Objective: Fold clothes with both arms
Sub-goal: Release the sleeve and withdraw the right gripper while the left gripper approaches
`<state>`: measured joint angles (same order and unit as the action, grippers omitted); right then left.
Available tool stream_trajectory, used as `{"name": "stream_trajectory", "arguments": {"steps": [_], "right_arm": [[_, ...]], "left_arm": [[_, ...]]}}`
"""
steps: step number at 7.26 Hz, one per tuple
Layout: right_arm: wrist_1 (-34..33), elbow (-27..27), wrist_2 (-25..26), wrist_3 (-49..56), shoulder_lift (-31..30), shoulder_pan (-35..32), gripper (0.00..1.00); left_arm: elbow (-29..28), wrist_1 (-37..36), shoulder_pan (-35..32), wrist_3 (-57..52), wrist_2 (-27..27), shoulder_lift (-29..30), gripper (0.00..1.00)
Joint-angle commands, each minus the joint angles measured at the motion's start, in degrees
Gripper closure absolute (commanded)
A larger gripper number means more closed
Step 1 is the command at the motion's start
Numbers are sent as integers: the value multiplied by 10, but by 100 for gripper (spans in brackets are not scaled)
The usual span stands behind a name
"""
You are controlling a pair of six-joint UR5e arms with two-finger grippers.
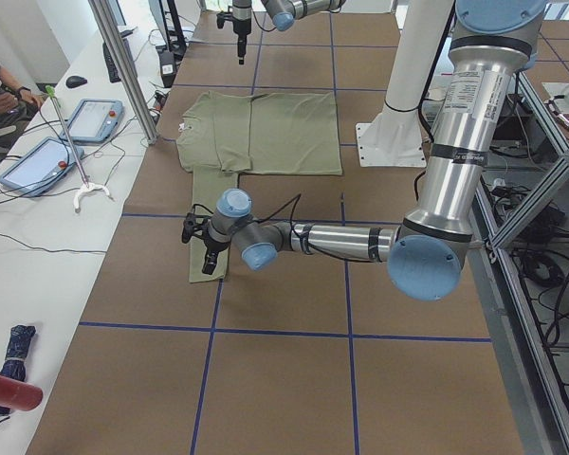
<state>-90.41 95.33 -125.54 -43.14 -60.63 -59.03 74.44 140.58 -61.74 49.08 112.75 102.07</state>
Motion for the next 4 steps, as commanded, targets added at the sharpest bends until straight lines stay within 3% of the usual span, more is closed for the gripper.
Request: {"name": "stream_trajectory", "arguments": {"steps": [1, 4], "right_arm": [[1, 42, -16, 50, -70, -32, 0], [1, 51, -33, 76, -99, -47, 0]], "left_arm": [[-67, 9, 5, 2, -30, 37, 0], [-104, 37, 16, 1, -39, 38, 1]]}}
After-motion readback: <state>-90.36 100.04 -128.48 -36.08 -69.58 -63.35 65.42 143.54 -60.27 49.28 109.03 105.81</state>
